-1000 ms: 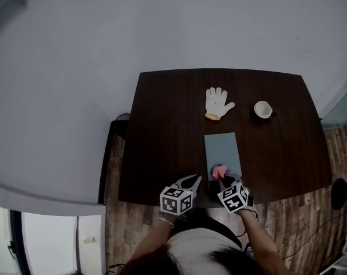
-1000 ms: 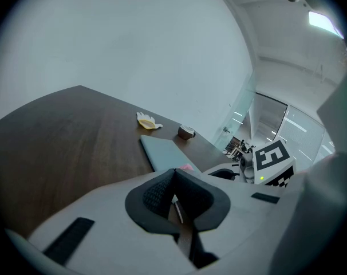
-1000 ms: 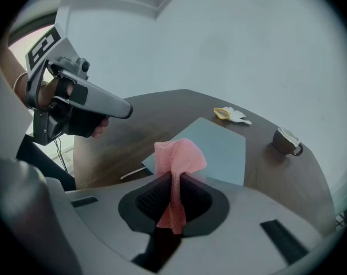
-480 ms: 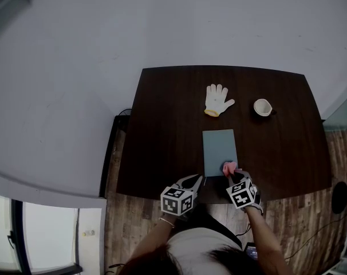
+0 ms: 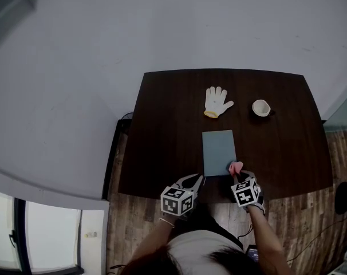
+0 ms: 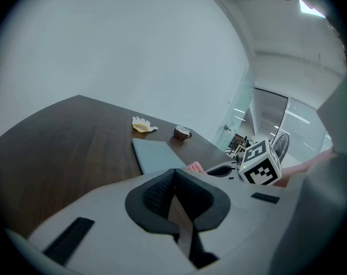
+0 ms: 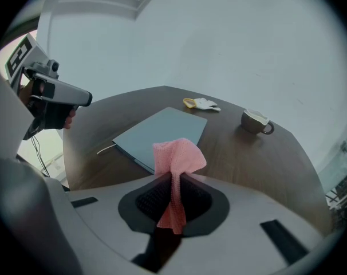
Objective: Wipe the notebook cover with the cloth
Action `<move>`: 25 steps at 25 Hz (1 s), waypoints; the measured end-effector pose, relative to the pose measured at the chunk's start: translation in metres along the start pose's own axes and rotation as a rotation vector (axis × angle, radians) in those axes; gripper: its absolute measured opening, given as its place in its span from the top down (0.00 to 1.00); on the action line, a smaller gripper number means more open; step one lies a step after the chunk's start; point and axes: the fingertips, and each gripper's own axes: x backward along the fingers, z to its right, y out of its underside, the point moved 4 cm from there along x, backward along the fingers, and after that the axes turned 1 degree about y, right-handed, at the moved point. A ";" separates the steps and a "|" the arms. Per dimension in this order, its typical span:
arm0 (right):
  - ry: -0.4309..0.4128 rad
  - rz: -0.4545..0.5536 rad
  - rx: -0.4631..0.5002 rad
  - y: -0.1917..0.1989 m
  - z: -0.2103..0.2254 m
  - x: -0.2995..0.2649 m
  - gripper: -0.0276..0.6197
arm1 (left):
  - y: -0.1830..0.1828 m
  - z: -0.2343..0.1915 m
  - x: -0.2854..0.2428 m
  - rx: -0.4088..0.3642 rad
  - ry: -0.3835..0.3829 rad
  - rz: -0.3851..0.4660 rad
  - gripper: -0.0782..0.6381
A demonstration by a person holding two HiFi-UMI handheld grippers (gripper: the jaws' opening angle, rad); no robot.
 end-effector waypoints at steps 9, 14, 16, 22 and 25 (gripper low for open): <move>0.045 0.123 -0.113 -0.014 0.016 0.031 0.89 | -0.019 0.012 0.007 -0.040 -0.008 0.052 0.87; 0.051 0.198 -0.143 -0.028 0.016 0.053 0.89 | -0.033 0.017 0.012 -0.068 -0.016 0.090 0.87; 0.048 0.226 -0.146 -0.034 0.015 0.062 0.89 | -0.038 0.019 0.013 -0.080 -0.020 0.102 0.87; 0.041 0.324 -0.131 -0.053 0.011 0.090 0.89 | -0.051 0.029 0.020 -0.091 -0.029 0.145 0.87; 0.043 0.369 -0.131 -0.062 0.010 0.105 0.89 | -0.061 0.037 0.024 -0.104 -0.021 0.174 0.87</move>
